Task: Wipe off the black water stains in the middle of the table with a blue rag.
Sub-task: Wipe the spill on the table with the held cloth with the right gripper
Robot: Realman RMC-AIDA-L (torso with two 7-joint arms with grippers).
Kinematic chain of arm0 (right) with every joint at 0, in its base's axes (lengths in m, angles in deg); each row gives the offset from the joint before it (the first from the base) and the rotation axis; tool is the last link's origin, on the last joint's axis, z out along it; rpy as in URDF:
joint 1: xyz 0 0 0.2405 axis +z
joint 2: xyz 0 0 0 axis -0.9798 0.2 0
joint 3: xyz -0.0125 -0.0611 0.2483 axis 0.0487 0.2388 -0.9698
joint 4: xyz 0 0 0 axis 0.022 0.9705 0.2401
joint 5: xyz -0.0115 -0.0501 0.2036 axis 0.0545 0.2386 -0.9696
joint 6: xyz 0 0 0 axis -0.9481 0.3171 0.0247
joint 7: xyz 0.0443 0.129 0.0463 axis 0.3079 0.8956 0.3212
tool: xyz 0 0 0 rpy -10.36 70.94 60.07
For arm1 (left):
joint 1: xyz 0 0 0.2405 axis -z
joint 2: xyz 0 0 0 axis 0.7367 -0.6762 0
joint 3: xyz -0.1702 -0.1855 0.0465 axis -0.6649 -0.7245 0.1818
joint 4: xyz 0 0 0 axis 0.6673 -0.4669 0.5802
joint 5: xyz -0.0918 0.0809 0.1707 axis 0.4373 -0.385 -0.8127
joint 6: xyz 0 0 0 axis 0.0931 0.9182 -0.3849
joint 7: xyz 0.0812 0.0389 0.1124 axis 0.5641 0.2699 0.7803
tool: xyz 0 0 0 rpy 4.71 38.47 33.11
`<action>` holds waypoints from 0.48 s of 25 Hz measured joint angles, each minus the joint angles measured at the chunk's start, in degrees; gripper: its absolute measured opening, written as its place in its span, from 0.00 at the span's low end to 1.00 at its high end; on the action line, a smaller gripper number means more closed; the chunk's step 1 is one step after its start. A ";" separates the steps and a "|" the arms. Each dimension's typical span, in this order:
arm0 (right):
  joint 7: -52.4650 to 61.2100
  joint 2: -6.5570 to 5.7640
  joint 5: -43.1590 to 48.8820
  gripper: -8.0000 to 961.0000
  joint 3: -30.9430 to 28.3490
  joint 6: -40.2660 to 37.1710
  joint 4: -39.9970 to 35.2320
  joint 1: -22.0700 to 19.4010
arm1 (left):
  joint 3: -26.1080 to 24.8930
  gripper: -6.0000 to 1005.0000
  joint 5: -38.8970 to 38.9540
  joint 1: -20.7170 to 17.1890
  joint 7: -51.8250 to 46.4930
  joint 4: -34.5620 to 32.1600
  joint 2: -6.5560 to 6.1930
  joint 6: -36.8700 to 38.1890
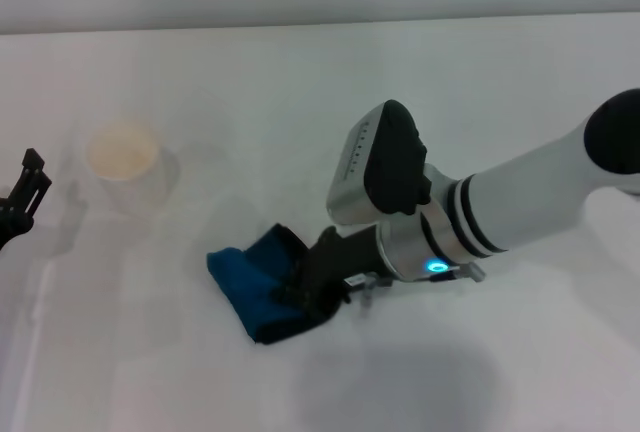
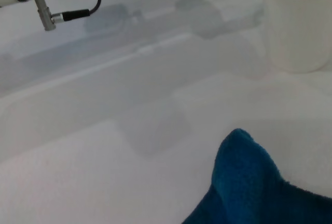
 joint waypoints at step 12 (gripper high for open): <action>-0.85 -0.53 -0.94 0.07 -2.88 -14.00 3.24 -0.46 | -0.03 0.89 0.00 0.18 0.00 -0.22 0.01 0.10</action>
